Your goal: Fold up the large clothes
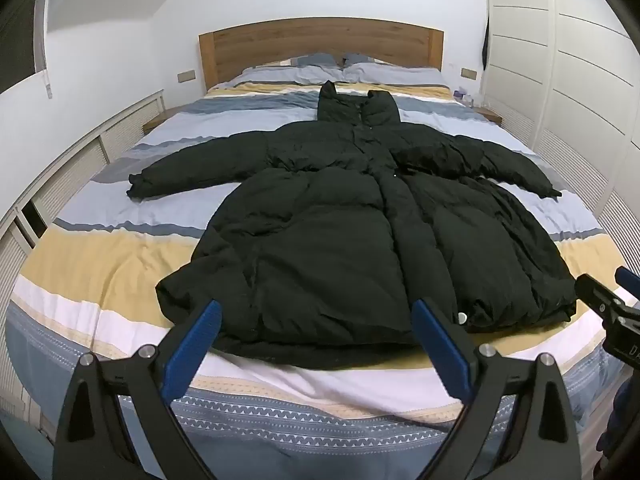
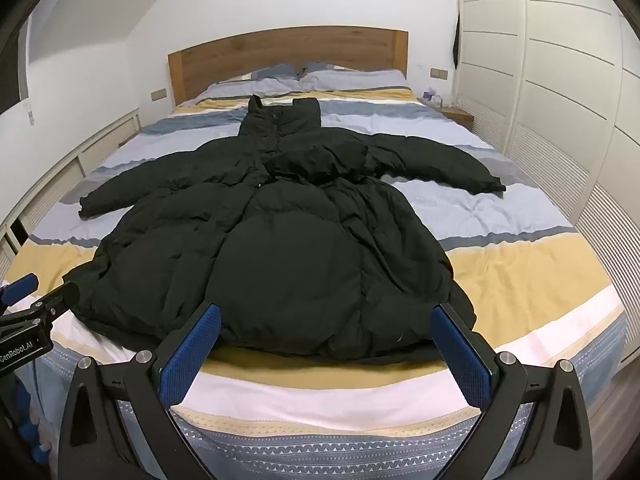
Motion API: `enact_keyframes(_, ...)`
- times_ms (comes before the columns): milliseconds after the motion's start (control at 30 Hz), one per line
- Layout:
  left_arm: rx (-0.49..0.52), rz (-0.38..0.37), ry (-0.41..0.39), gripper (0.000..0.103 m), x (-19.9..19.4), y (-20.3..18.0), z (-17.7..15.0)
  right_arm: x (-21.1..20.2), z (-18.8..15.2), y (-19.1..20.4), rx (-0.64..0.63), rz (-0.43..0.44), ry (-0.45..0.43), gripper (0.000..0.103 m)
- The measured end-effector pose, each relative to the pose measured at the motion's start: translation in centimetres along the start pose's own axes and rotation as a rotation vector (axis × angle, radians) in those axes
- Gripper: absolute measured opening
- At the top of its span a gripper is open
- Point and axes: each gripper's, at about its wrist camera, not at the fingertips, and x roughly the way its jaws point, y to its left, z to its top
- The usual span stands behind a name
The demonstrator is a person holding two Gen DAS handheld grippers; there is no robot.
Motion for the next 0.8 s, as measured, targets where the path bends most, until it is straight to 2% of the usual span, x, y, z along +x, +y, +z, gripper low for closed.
enact_keyframes(400,0.000,0.005,0.000,0.097,-0.42,0.23,0.08,-0.39,0.12,0.12,0.001,0.002,-0.005,0.102)
enact_keyframes(800,-0.007,0.045,0.008,0.097,-0.81,0.65,0.25,-0.38,0.07,0.09,0.005,-0.002,-0.008,0.102)
